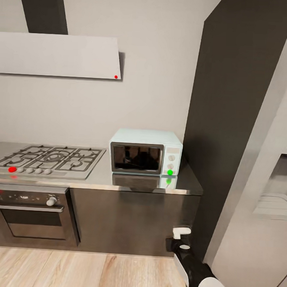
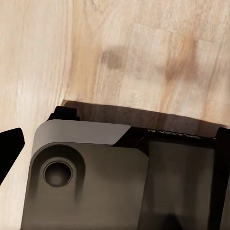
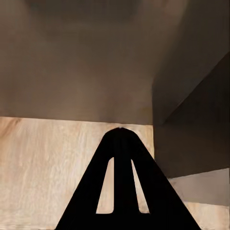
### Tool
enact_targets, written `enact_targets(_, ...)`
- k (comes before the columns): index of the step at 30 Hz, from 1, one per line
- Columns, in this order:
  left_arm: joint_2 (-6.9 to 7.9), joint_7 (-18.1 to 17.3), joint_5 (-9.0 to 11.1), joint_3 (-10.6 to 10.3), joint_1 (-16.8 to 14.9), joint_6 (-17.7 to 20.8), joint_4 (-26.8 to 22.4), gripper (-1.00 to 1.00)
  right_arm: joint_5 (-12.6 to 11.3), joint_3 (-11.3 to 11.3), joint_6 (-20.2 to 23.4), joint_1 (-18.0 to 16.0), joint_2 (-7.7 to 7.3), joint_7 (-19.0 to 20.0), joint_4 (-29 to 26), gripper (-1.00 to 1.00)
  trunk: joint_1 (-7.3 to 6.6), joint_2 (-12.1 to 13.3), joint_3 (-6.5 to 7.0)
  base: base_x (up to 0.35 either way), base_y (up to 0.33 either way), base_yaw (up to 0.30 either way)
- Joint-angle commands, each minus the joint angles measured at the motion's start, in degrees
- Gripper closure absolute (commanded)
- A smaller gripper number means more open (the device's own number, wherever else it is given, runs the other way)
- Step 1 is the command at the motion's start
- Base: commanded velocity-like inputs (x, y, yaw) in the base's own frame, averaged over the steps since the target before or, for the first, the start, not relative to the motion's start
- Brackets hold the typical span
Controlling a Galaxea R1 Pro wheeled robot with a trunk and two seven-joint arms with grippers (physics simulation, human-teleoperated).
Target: In the kitchen, take the popcorn bag from the countertop, put it into the microwave, and heat it until the popcorn is cooked so the cooked popcorn ends up inside the bag.
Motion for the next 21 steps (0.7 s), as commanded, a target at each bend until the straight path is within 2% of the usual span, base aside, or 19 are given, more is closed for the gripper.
enact_targets(1,-0.01,-0.22,0.59,-0.49,-0.05,-0.24,0.1,-1.0,0.4,0.23,-1.36,-0.03,-0.07,-0.28,2.7,1.0,0.0,-0.05,-0.07,0.0,0.0,0.0)
enact_targets(5,-0.02,-0.19,0.57,-0.49,-0.05,-0.24,0.1,-1.0,0.37,0.17,-7.54,-0.03,-0.33,-0.28,11.46,1.0,0.0,-0.05,-0.07,0.0,0.0,0.0)
enact_targets(9,0.0,-0.24,0.6,-0.49,-0.05,-0.24,0.1,-1.0,0.41,0.16,-14.97,0.26,-0.71,-0.25,22.89,1.0,0.0,-0.05,-0.07,0.0,0.0,0.0)
enact_targets(13,-0.06,-0.22,0.59,-0.49,-0.05,-0.24,0.1,-1.0,0.71,0.22,-17.39,0.84,-1.52,-0.13,25.56,1.0,0.0,-0.05,-0.07,0.0,0.0,0.0)
enact_targets(16,-0.07,-0.22,0.56,-0.49,-0.05,-0.24,0.1,-1.0,0.43,0.22,-17.46,5.85,-3.82,0.24,25.87,1.0,0.0,-0.05,-0.07,0.0,0.0,0.0)
enact_targets(18,-0.07,-0.2,0.59,-0.49,-0.05,-0.24,0.1,-1.0,0.18,0.23,-17.4,9.73,-4.85,1.04,25.92,1.0,0.0,-0.05,-0.07,0.0,0.0,0.0)
enact_targets(21,-0.07,-0.18,0.6,-0.49,-0.05,-0.24,0.1,-1.0,0.03,0.11,-17.58,16.63,-5.58,1.5,25.93,1.0,0.0,-0.05,-0.07,0.0,0.0,0.0)
